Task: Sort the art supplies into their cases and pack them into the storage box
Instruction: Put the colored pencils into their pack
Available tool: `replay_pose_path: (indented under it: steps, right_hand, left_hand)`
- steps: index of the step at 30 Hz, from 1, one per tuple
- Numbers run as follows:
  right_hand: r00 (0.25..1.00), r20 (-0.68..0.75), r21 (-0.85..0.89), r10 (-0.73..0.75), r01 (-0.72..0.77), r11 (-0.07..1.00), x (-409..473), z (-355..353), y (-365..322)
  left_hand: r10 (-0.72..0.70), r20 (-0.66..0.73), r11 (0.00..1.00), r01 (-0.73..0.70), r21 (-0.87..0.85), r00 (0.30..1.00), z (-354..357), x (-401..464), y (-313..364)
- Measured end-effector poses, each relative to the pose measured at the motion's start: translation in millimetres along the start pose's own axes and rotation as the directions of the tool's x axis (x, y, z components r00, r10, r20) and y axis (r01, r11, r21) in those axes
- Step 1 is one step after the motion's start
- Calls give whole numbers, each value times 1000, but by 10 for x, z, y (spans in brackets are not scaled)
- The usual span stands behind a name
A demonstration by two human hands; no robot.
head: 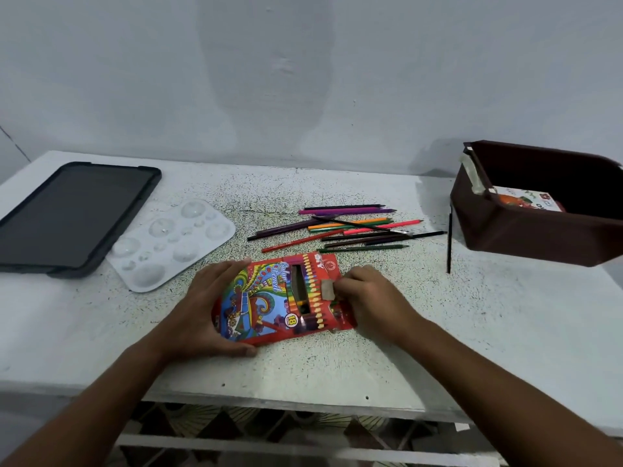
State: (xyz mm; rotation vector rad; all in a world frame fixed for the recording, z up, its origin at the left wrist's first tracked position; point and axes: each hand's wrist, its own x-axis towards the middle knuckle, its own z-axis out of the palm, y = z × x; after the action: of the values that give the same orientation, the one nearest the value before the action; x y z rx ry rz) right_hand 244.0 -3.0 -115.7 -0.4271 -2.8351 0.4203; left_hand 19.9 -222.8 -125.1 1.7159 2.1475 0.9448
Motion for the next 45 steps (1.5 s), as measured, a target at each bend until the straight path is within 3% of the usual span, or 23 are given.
replay_pose_path:
  steps: [5, 8, 12, 14, 16, 19, 29, 35, 40, 45]
  right_hand:
    - [993, 20, 253, 119, -120, 960, 31, 22, -135]
    - [970, 91, 332, 224, -241, 912, 13, 20, -118]
    - [963, 78, 428, 259, -267, 863, 24, -95, -83]
    - [940, -58, 361, 336, -295, 885, 51, -177, 92]
    - [895, -182, 174, 407, -378, 909, 74, -235, 390]
    - [871, -169, -15, 462, -471, 882, 49, -270, 792]
    - [868, -188, -27, 460, -473, 881, -39, -274, 935]
    - [807, -330, 55, 489, -501, 864, -154, -549, 1056]
    - [907, -223, -20, 357, -371, 928, -289, -632, 972]
    - [971, -125, 36, 204, -201, 979, -195, -417, 568]
  left_hand:
    - [4, -7, 1000, -4, 9, 1000, 7, -7, -10]
    - [0, -7, 1000, 0, 9, 1000, 12, -2, -16]
    - [1, -6, 1000, -1, 12, 1000, 11, 0, -13]
    - [4, -10, 1000, -4, 15, 1000, 13, -1, -13]
    - [4, -9, 1000, -4, 19, 1000, 15, 1, -21]
    - [4, -16, 1000, -4, 15, 1000, 18, 10, -30]
    - [53, -26, 998, -52, 27, 998, 18, 24, 5]
    - [48, -29, 998, -47, 30, 998, 26, 19, 2]
    - [49, -21, 998, -49, 35, 999, 16, 31, 19]
    - [52, -23, 998, -52, 27, 998, 13, 38, 45]
